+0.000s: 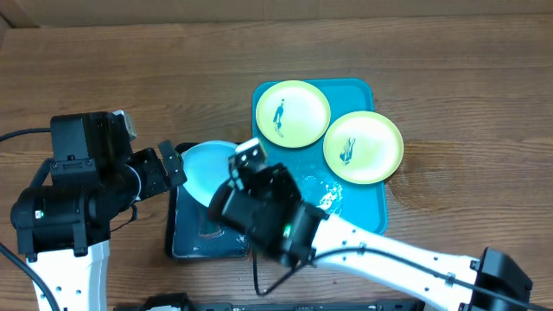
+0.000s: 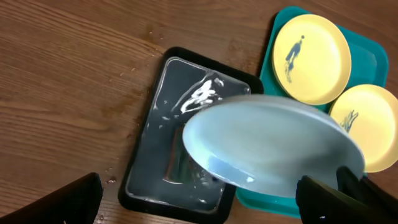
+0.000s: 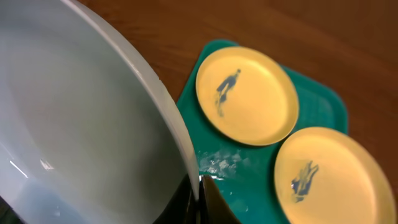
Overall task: Clean dirty plates on tray and stack at the side
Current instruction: 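Lift the white plate with right gripper and tilt it over black tray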
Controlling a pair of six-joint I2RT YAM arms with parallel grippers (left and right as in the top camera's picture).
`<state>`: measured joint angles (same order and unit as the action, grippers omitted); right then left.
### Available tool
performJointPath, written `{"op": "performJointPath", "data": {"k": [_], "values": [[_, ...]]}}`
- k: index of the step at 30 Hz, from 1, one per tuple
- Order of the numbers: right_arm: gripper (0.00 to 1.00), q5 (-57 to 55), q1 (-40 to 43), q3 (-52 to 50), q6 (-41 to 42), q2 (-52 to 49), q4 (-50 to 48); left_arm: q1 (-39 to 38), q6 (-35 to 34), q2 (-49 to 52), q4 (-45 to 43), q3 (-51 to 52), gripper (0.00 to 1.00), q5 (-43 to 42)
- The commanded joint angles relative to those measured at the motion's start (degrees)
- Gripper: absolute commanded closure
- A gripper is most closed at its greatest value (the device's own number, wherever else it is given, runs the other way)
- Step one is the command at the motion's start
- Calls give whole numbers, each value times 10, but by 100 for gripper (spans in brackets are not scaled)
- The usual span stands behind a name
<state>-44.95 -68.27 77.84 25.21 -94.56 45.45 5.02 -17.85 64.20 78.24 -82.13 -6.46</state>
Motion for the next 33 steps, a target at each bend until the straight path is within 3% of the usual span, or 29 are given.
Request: {"op": "performJointPath", "data": {"k": [1,17,33], "values": [[96,-125,-29,9,2,8,1,2,14,2,-2,-9,0,-4],[96,-246,-127,9,2,8,20,2,14,2,-5,-9,0,24],[96,-255,-130,9,2,8,20,2,14,2,-5,-9,0,24]]}}
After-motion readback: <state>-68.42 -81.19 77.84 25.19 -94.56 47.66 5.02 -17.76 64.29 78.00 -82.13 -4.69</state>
